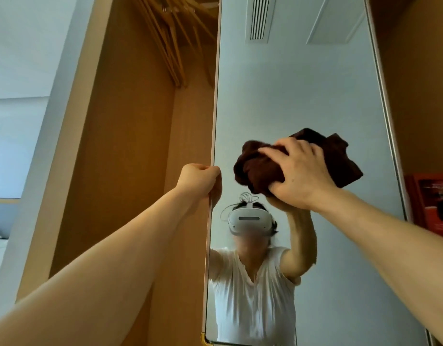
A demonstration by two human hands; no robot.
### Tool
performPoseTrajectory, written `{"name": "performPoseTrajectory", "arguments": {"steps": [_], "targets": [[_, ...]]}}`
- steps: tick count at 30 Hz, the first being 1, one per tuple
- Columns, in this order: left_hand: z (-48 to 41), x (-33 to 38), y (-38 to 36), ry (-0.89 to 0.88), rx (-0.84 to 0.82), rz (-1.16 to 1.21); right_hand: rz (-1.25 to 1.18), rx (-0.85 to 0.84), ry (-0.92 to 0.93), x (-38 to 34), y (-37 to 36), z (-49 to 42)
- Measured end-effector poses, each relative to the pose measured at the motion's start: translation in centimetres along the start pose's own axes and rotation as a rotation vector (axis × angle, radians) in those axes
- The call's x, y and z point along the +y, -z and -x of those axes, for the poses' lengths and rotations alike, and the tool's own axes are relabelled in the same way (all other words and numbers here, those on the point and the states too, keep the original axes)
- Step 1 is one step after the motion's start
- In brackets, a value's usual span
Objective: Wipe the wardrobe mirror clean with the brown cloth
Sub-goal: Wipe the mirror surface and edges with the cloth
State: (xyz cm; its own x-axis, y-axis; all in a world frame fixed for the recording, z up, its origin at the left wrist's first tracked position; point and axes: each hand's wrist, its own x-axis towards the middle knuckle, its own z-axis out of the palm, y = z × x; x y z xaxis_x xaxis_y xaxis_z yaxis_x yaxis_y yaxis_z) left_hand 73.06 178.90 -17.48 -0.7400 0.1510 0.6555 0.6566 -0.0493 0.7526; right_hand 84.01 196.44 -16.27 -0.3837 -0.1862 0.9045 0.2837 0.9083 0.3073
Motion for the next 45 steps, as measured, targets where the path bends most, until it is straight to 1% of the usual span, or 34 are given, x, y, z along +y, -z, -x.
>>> {"name": "performPoseTrajectory", "arguments": {"steps": [2,3,4,5,6,7,8,9,10,12,15,16,18,21,23,26,28,30,33,36,39,42,43,45], "targets": [[1.1,0.6,-0.5,-0.218,0.056,-0.288,0.041,-0.026,0.072,0.0,-0.3,1.3],[1.8,1.1,-0.9,-0.349,0.084,-0.381,0.045,-0.043,0.095,0.1,-0.3,1.5],[2.7,1.7,-1.4,-0.498,0.084,-0.411,0.030,-0.059,0.105,0.2,-0.2,1.6],[3.5,2.2,-2.0,-0.633,0.028,-0.410,-0.014,-0.073,0.108,0.2,0.1,1.5],[4.2,2.6,-2.9,-0.725,-0.078,-0.417,-0.087,-0.080,0.108,0.2,0.4,1.6],[4.7,2.7,-3.7,-0.774,-0.181,-0.465,-0.163,-0.079,0.117,0.3,0.7,1.7],[5.1,2.6,-4.5,-0.799,-0.250,-0.555,-0.216,-0.082,0.128,0.5,1.1,1.9],[5.3,2.3,-5.0,-0.818,-0.276,-0.656,-0.258,-0.090,0.138,1.0,1.4,2.3],[5.3,1.9,-5.3,-0.843,-0.272,-0.732,-0.294,-0.097,0.150,1.6,1.6,2.8],[5.4,1.4,-5.9,-0.919,-0.234,-0.813,-0.306,-0.100,0.174,2.9,1.8,4.5],[5.9,0.8,-7.5,-1.000,-0.150,-0.836,-0.170,-0.049,0.194,3.8,0.7,7.9],[6.4,0.4,-8.3,-1.005,-0.152,-0.840,-0.128,-0.027,0.184,3.9,0.2,9.4],[8.1,-1.0,-9.3,-1.080,-0.179,-0.877,-0.102,-0.003,0.184,4.2,-0.5,12.1],[9.4,-2.4,-10.1,-1.203,-0.163,-0.949,-0.075,-0.046,0.260,5.7,-0.7,13.5],[8.3,-0.9,-10.6,-1.200,-0.129,-0.966,-0.063,-0.085,0.243,6.9,-0.1,11.7],[5.0,3.4,-12.2,-1.112,-0.024,-0.948,-0.010,-0.038,0.113,8.6,1.6,7.0],[3.2,5.6,-13.0,-1.047,-0.010,-0.940,0.055,-0.039,0.021,9.5,2.5,4.5],[3.0,6.2,-13.3,-1.024,-0.018,-0.938,0.063,-0.064,-0.024,9.7,2.8,3.7],[5.0,3.9,-12.8,-1.079,-0.034,-0.945,0.054,-0.073,-0.003,8.9,2.2,6.6],[8.4,-1.0,-12.2,-1.188,-0.036,-0.949,0.071,-0.042,0.115,7.3,0.4,12.5],[10.5,-4.5,-11.9,-1.253,-0.088,-0.958,0.023,-0.047,0.175,6.1,-0.9,16.4],[9.0,-3.4,-11.7,-1.340,-0.115,-1.015,0.064,-0.073,0.216,7.2,-0.8,15.3],[8.1,-2.1,-11.7,-1.340,-0.101,-1.039,0.083,-0.081,0.195,7.7,-0.3,14.0],[6.0,1.1,-12.0,-1.264,-0.056,-1.056,0.087,-0.073,0.105,9.0,0.9,10.4]]}}
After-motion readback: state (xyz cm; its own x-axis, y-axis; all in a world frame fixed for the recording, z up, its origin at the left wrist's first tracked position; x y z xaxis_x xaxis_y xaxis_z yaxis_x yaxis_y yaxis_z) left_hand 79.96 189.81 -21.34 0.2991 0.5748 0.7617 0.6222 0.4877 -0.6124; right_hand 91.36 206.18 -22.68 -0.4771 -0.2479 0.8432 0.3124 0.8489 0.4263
